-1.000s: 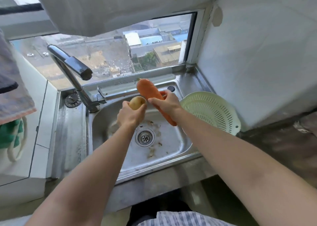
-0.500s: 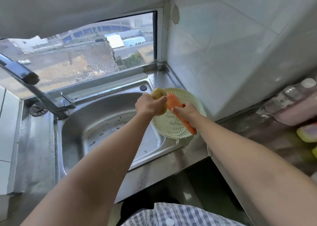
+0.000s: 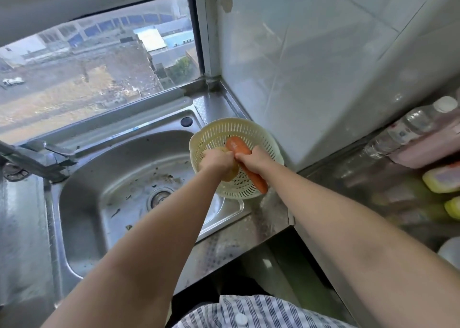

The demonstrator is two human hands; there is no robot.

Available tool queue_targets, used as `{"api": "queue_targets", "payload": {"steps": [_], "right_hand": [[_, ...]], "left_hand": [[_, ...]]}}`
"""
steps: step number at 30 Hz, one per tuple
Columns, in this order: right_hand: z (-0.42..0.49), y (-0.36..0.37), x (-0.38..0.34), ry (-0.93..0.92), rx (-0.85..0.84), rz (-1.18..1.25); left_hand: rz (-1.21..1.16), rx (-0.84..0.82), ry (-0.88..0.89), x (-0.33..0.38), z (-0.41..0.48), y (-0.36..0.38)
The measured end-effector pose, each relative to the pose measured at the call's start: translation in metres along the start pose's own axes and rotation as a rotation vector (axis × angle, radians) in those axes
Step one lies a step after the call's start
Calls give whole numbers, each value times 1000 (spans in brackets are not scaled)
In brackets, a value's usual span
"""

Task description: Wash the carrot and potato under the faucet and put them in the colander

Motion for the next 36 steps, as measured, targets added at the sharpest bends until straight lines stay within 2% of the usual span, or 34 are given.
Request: {"api": "queue_targets", "payload": {"steps": [2, 5, 12, 15, 18, 21, 25, 29, 34, 36], "right_hand": [[-1, -3, -1, -5, 37, -59], [0, -10, -2, -34, 86, -201], [2, -15, -8, -85, 138, -368], [2, -13, -11, -114, 142, -446], [0, -8, -16, -172, 135, -555], [-2, -2, -17, -194, 82, -573], [-7, 3, -19, -218, 53, -612], [-15, 3, -37, -342, 142, -664], [-30, 15, -69, -550, 244, -619], [-37, 24, -81, -602, 205, -558]], "left_hand": [[139, -47, 9, 2, 3, 10], [182, -138, -6, 5, 4, 15], [135, -222, 59, 17, -4, 22], [50, -176, 58, 15, -10, 19], [73, -113, 44, 4, -7, 12], [-3, -92, 34, 0, -8, 10], [-82, 26, 62, -6, -9, 4], [-188, 150, 72, -14, -10, -8], [-209, 343, 51, -37, -23, -40], [-213, 375, 36, -52, -26, -51]]}}
Point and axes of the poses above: each hand's wrist, its own z-axis towards the middle knuckle, its own y-axis out of the palm, x = y × z, the point moved 6 cm from there along z, towards the middle knuckle, and after that the axes turned 4 degrees about z, right-handed, at the moved point
